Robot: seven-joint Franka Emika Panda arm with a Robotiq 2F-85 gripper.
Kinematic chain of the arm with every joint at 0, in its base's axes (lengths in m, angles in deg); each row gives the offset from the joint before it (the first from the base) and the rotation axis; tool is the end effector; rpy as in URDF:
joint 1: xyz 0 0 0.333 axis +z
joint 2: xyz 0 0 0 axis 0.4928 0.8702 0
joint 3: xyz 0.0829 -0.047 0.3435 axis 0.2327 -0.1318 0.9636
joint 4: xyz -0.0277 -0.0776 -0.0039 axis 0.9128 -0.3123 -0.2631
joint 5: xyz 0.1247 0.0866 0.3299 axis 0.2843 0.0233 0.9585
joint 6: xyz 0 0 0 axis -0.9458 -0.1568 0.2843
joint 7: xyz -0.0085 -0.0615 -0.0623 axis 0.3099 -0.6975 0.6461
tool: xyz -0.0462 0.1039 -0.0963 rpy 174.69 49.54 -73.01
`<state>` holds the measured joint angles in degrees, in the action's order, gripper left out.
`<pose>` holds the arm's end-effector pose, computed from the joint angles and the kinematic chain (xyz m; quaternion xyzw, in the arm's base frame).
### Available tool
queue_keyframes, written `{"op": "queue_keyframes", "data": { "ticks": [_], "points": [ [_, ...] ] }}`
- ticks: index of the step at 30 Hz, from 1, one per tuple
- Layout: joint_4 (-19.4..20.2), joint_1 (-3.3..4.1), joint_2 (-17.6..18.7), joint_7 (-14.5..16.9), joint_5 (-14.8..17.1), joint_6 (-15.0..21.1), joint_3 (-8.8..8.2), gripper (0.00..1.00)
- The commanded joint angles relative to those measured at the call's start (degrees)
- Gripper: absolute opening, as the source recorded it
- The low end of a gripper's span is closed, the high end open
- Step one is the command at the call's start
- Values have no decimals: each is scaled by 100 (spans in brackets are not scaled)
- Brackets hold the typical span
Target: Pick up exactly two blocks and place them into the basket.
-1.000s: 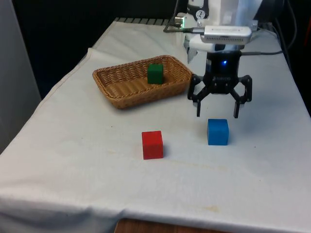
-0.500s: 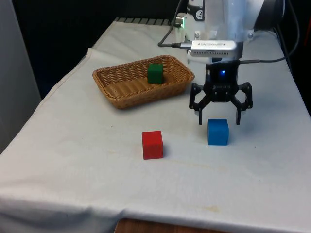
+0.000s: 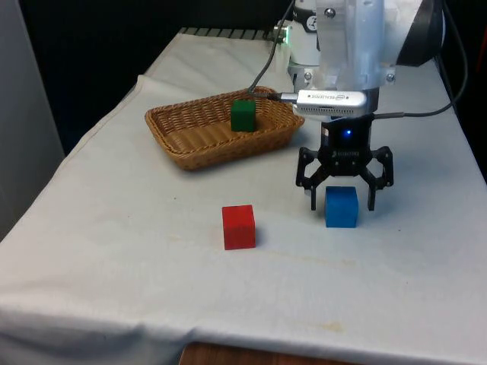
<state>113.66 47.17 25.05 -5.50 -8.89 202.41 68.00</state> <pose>0.6778 0.0773 0.1883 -0.9926 -0.0464 -0.1115 0.0108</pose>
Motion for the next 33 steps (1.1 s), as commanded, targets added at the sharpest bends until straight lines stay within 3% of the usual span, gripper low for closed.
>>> {"op": "queue_keyframes", "data": {
  "ticks": [1,2,3,6,7,10,11,12,15,23,27,28,29,33],
  "points": [
    [-6,-34,-6,34,34,-17,46,100],
    [0,0,0,0,0,0,0,100],
    [-6,-29,-6,23,29,-17,40,100],
    [-6,-6,0,-11,17,-6,11,97],
    [0,0,0,-17,11,-6,11,89],
    [0,6,0,-23,0,0,0,51],
    [0,6,0,-34,6,-6,0,51],
    [0,11,6,-46,6,0,0,29],
    [0,11,6,-52,0,0,-6,0],
    [0,17,6,-57,0,0,-11,1],
    [138,63,-223,-40,-52,-63,-63,1],
    [23,17,-69,-23,-6,-11,-11,1],
    [178,69,-275,-29,-57,-74,-69,1],
    [447,86,-584,6,-126,-74,-74,1]
  ]
}}
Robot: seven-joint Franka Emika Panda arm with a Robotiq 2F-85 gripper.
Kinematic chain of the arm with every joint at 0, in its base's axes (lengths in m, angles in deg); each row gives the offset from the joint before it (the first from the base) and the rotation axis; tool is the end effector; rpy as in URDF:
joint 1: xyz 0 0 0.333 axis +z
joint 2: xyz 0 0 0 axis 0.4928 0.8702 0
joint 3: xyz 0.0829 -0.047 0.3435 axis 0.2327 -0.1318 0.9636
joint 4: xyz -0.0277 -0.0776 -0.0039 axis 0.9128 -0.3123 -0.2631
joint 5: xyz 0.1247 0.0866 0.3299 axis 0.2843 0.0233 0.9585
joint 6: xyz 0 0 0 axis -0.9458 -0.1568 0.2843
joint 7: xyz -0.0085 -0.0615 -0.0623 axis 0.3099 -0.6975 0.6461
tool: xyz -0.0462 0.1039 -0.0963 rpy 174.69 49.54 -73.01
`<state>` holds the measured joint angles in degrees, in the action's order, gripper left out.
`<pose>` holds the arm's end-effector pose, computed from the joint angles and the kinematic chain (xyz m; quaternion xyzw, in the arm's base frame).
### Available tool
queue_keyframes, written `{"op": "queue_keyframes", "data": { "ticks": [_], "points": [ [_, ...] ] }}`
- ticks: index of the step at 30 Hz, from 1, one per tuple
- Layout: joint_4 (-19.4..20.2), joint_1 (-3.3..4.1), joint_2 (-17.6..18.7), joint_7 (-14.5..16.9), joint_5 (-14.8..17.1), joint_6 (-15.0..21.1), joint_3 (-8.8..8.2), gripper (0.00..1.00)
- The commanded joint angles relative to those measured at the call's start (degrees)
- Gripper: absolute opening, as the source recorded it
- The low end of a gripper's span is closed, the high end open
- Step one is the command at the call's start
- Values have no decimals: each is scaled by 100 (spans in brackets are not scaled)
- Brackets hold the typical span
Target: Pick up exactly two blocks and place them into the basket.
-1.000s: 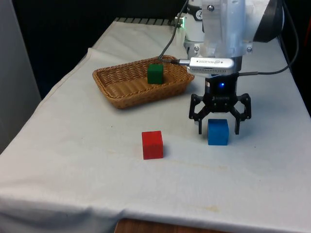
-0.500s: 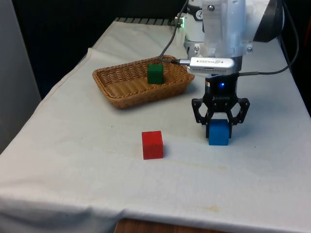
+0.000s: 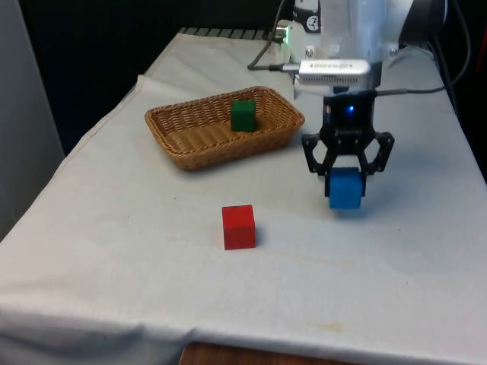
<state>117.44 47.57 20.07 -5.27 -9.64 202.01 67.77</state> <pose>0.6642 0.0766 0.2197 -0.9917 -0.0512 -0.1174 0.0144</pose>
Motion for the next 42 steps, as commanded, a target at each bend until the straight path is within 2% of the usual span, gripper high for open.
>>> {"op": "queue_keyframes", "data": {
  "ticks": [1,4,5,6,7,13,14,15,21,22,23,30,31,32,42],
  "points": [
    [120,46,-143,-11,-63,-29,-46,1],
    [292,46,-338,34,-92,-17,-57,1],
    [252,6,-298,57,-34,-11,0,1],
    [338,46,-384,46,-103,-11,-57,1],
    [447,52,-516,57,-149,-11,-69,1],
    [825,34,-957,160,-264,23,-109,1],
    [773,6,-905,178,-206,-6,-63,1],
    [882,34,-1014,183,-264,29,-115,1],
    [1215,40,-1375,350,-292,80,-189,1],
    [1175,6,-1346,390,-212,46,-143,1],
    [1318,40,-1490,407,-304,103,-218,1],
    [1690,46,-1896,647,-361,155,-367,1],
    [1627,6,-1862,699,-246,86,-292,1],
    [1736,40,-1948,682,-367,160,-378,1],
    [2108,-17,-2338,1054,-361,183,-539,1]
  ]
}}
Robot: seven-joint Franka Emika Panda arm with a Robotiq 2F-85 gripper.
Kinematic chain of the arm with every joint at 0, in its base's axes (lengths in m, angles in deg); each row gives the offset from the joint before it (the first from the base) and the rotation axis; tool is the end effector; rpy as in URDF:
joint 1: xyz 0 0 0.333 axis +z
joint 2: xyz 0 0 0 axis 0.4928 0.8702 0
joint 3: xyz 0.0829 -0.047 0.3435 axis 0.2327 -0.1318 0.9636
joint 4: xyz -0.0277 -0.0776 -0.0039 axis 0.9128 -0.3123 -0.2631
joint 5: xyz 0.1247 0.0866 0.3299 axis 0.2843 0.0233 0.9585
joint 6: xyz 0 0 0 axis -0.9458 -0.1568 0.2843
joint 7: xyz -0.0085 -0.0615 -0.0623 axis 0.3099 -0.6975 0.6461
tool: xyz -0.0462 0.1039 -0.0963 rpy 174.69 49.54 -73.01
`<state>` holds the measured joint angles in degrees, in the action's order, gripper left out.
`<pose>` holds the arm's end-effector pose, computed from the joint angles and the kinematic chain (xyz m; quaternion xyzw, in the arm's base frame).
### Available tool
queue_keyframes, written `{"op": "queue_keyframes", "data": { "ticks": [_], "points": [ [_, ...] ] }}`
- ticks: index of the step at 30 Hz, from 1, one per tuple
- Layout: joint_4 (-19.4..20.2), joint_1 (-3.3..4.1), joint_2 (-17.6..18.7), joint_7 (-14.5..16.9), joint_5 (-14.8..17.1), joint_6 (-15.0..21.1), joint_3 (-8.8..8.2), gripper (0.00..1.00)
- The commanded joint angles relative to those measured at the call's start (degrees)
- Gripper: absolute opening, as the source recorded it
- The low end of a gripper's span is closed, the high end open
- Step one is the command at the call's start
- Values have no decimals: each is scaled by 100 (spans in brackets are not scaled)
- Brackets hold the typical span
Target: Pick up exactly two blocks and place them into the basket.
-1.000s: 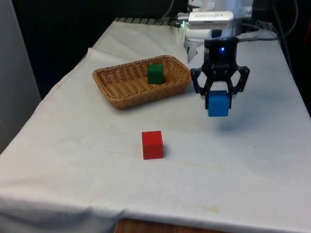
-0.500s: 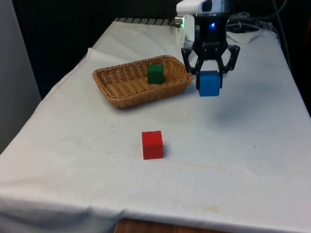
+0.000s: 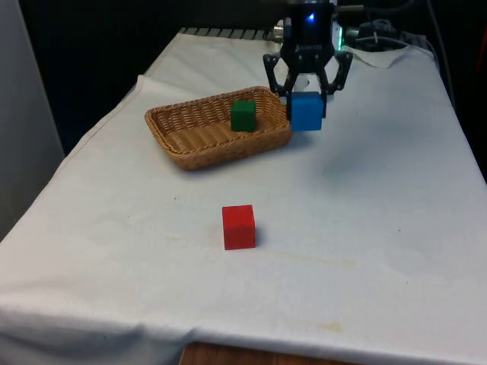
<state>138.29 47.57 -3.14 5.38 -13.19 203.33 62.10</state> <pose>0.5673 0.0017 0.3253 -0.9837 -0.1027 -0.1476 0.0032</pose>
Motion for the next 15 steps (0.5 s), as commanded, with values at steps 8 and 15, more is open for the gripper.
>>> {"op": "queue_keyframes", "data": {
  "ticks": [8,15],
  "points": [
    [264,-52,-212,407,74,46,-201,1],
    [332,-40,-229,607,40,17,-441,1]
  ]
}}
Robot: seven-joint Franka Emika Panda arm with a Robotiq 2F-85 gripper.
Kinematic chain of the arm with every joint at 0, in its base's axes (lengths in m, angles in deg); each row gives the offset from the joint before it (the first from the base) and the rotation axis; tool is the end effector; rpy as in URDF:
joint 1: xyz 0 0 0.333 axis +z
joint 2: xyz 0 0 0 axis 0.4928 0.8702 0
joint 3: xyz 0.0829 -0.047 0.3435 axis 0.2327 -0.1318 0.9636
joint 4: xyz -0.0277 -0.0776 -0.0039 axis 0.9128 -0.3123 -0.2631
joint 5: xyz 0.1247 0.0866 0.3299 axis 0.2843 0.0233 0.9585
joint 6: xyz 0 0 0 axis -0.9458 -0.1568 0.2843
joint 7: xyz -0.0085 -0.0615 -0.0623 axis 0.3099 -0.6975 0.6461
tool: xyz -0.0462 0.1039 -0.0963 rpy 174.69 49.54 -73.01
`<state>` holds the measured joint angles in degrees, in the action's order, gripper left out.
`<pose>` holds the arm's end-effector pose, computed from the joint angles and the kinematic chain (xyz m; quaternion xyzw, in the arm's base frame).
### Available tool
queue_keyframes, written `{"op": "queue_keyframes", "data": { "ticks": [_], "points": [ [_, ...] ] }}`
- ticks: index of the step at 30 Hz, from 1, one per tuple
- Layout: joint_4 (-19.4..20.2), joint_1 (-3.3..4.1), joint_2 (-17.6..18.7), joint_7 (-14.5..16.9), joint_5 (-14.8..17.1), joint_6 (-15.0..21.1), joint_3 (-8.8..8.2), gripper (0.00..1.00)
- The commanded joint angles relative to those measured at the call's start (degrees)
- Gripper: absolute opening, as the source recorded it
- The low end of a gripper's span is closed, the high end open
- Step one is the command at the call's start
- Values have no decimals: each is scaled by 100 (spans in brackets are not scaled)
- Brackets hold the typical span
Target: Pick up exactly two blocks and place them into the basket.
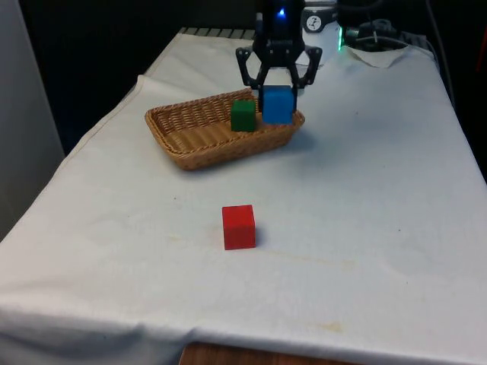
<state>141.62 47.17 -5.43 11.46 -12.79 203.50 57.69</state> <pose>0.5461 -0.0456 0.3256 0.9838 0.1094 0.1416 0.0089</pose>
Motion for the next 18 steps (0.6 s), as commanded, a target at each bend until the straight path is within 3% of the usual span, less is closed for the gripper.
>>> {"op": "queue_keyframes", "data": {
  "ticks": [1,6,7,8,16,18],
  "points": [
    [69,-40,-86,115,69,6,17,1],
    [195,-57,-172,350,74,0,-172,1],
    [160,-23,-103,275,6,0,-223,1],
    [241,-69,-201,424,80,0,-235,1],
    [407,-97,-281,710,86,0,-504,1],
    [384,-63,-206,676,6,0,-602,1]
  ]
}}
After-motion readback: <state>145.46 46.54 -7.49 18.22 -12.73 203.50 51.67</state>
